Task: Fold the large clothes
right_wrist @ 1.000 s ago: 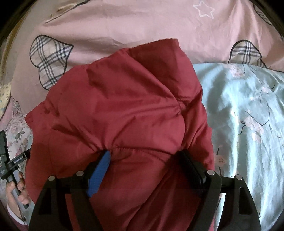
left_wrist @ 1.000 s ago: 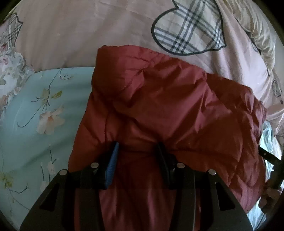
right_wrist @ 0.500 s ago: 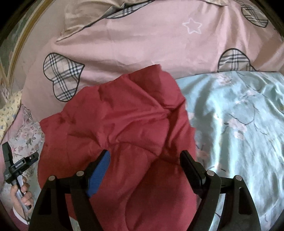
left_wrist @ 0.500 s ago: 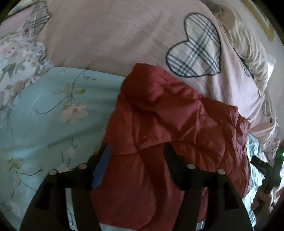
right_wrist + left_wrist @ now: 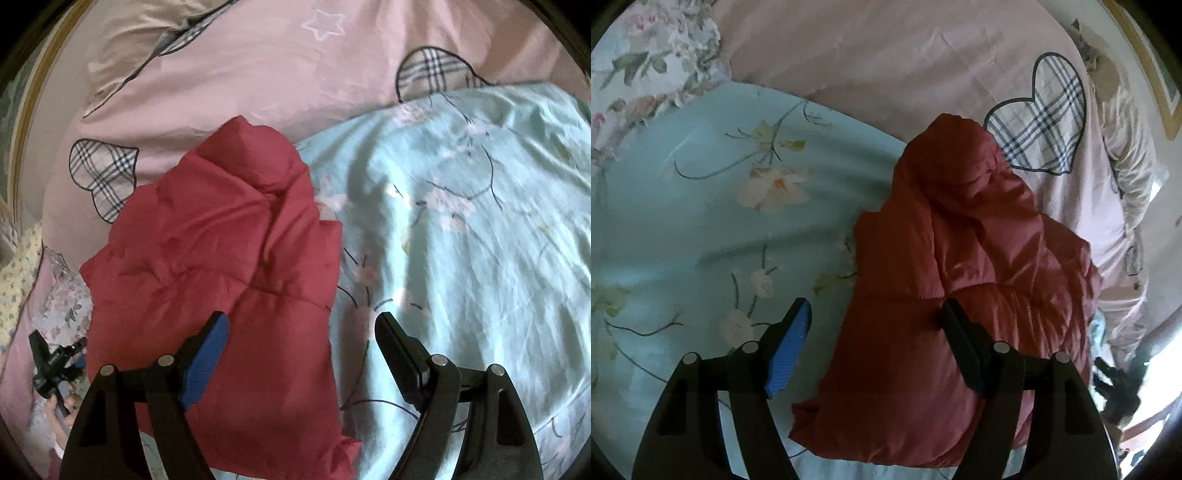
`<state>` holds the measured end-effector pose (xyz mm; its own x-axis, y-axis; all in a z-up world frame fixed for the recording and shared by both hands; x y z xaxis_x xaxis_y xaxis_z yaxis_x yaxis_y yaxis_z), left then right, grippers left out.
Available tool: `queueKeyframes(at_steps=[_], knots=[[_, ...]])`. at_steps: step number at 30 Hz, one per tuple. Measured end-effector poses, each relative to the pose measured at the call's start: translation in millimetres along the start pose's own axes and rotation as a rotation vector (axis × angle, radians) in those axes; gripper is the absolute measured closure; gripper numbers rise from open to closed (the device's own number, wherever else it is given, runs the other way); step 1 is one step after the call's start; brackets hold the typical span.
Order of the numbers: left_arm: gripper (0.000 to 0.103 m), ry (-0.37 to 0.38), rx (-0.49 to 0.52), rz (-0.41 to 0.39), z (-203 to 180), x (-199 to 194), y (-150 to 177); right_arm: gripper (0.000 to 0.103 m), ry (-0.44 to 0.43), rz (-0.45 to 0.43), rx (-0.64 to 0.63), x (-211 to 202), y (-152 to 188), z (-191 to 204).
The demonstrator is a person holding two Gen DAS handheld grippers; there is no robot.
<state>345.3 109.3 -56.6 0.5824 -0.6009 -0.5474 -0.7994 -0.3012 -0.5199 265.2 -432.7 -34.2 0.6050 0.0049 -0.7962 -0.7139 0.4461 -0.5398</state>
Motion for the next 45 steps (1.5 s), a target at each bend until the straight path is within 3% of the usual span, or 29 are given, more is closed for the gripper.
queueKeyframes(at_steps=[3,6,14,16,22,23,28,31,37,45], knots=[[0.020,0.072,-0.047,0.010,2.8,5.5,1.9,0.016,-0.055,0.016,0.031,3.4,0.2,-1.9],[0.020,0.102,-0.081,0.033,5.9,15.6,3.6,0.013,-0.129,0.047,0.079,11.5,1.1,-2.7],[0.017,0.185,-0.117,0.098,-1.8,45.4,7.3,0.010,-0.207,0.153,0.161,45.7,10.4,-3.3],[0.013,0.224,-0.137,0.121,-5.1,56.3,9.2,0.005,-0.241,0.174,0.167,52.1,11.8,1.6],[0.011,0.232,-0.147,0.140,-9.2,69.2,13.6,0.008,-0.280,0.183,0.147,55.3,13.5,14.4],[0.012,0.229,-0.143,0.140,-9.6,68.9,13.6,0.010,-0.290,0.190,0.140,55.7,15.4,18.2],[0.041,0.225,-0.091,0.140,-23.1,64.6,14.5,0.036,-0.295,0.185,0.139,51.4,17.7,26.3],[0.051,0.221,-0.064,0.135,-34.0,61.7,11.6,0.048,-0.297,0.177,0.137,43.3,14.3,31.3],[0.060,0.230,-0.041,0.121,-54.7,42.9,10.5,0.059,-0.293,0.172,0.114,19.1,14.6,36.4],[0.063,0.265,-0.022,0.112,-76.6,-5.5,32.6,0.063,-0.321,0.174,0.049,-35.5,41.8,48.3]])
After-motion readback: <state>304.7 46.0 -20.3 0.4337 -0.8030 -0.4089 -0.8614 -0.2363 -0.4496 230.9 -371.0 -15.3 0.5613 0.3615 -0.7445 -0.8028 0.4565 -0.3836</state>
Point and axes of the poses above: each gripper's, at about its wrist camera, not at the fingertips, and x roughly the way its jaws point, z to its left, y to its underside, the point moved 8 cm from there along x, roughly the way its jaws point, and after that the axes turned 15 degrees about y, right-handed, at the moved point
